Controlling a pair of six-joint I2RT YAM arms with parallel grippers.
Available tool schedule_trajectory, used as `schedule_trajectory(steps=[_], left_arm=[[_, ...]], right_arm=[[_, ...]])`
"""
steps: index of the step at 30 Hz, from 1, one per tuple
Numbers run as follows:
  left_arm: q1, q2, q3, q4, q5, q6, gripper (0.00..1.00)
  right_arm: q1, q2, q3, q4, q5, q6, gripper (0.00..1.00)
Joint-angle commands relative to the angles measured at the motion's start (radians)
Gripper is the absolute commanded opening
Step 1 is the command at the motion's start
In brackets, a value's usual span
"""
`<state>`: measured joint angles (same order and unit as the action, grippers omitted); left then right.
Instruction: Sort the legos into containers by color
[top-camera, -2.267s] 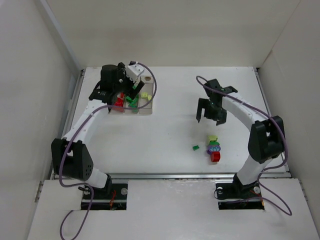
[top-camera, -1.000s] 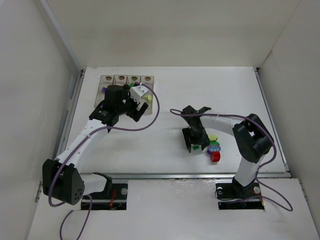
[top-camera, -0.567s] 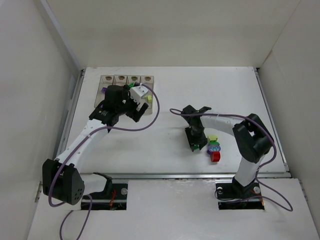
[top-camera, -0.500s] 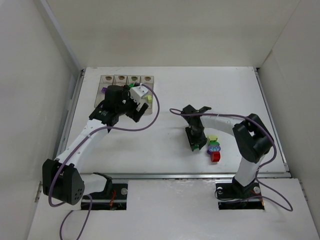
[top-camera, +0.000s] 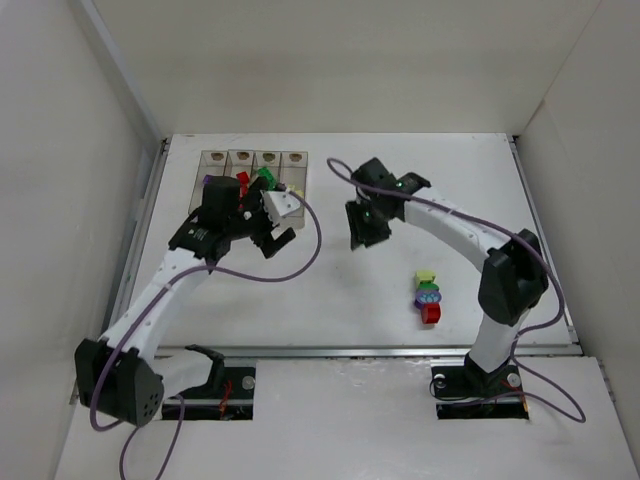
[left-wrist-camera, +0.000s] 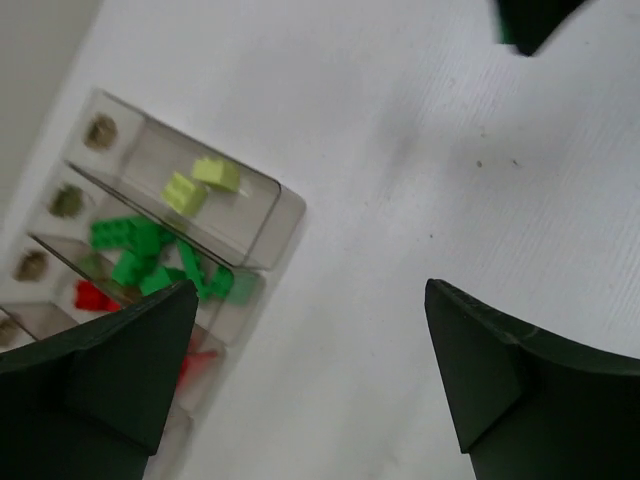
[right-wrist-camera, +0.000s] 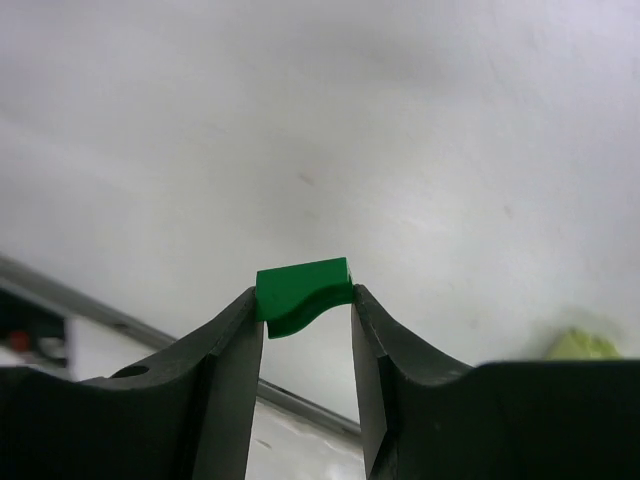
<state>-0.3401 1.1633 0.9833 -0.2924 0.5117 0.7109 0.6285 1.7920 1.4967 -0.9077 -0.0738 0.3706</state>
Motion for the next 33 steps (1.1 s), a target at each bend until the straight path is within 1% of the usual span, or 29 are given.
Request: schedule_trajectory(steps=[1,2,3,4,5,6,7,8,10,12,15,19,20,21,23,25,29,33], left_arm=[[0.0,-0.174,-0.061,0.06,0.195,0.179,1.0],[0.0,-0.207,-0.086,0.163,0.217,0.179,1.0],[-0.01,-0.262,-0.106,0.217,0.234,0.165,1.0],[-0.01,-0.278,-0.132,0.269,0.247,0.11,1.0],[-0.022,-0.287,-0.132,0.364,0.258,0.073,1.0],[-0.022,-0.287,-0.132,0.401,0.258,0.037,1.0],[-0.033,-0.275,-0.132,0.427,0.258,0.003,1.0],[-0.033,-0.261,-0.1,0.444,0.258,-0.037,1.0],[-0.045,-0.213,-0.068,0.444,0.268,-0.037,1.0],[-0.056,-0.185,-0.045,0.453,0.268,-0.072,1.0],[-0.065,-0.154,-0.023,0.49,0.268,-0.093,0.95],[-0.077,-0.143,-0.012,0.564,0.246,-0.136,0.82],[-0.077,-0.133,-0.003,0.564,0.246,-0.136,0.78],[-0.086,-0.132,-0.003,0.564,0.246,-0.136,0.72],[-0.086,-0.132,0.006,0.576,0.246,-0.149,0.65],[-0.086,-0.132,0.006,0.576,0.246,-0.159,0.58],[-0.086,-0.16,0.006,0.576,0.283,-0.159,0.51],[-0.086,-0.16,0.006,0.527,0.309,-0.146,0.36]], right_arm=[[-0.01,-0.077,0.241,0.026,-0.161,-0.016,0.14],[-0.01,-0.077,0.288,0.026,-0.232,-0.007,0.14],[-0.01,-0.077,0.362,0.061,-0.268,-0.007,0.14],[-0.01,-0.077,0.387,0.078,-0.303,0.008,0.12],[-0.01,-0.077,0.407,0.095,-0.367,0.023,0.11],[-0.01,-0.077,0.428,0.113,-0.395,0.036,0.11],[0.002,-0.077,0.428,0.154,-0.423,0.059,0.11],[0.002,-0.089,0.428,0.176,-0.475,0.071,0.1],[0.014,-0.1,0.418,0.243,-0.518,0.096,0.1],[0.037,-0.111,0.409,0.276,-0.561,0.116,0.09],[0.048,-0.111,0.396,0.285,-0.572,0.116,0.07],[0.057,-0.121,0.372,0.294,-0.626,0.116,0.07],[0.057,-0.121,0.358,0.305,-0.626,0.116,0.07],[0.057,-0.134,0.358,0.315,-0.626,0.116,0.07],[0.057,-0.144,0.341,0.316,-0.626,0.116,0.06],[0.057,-0.155,0.318,0.316,-0.607,0.116,0.06],[0.057,-0.155,0.307,0.306,-0.607,0.106,0.06],[0.057,-0.155,0.307,0.306,-0.607,0.106,0.06]])
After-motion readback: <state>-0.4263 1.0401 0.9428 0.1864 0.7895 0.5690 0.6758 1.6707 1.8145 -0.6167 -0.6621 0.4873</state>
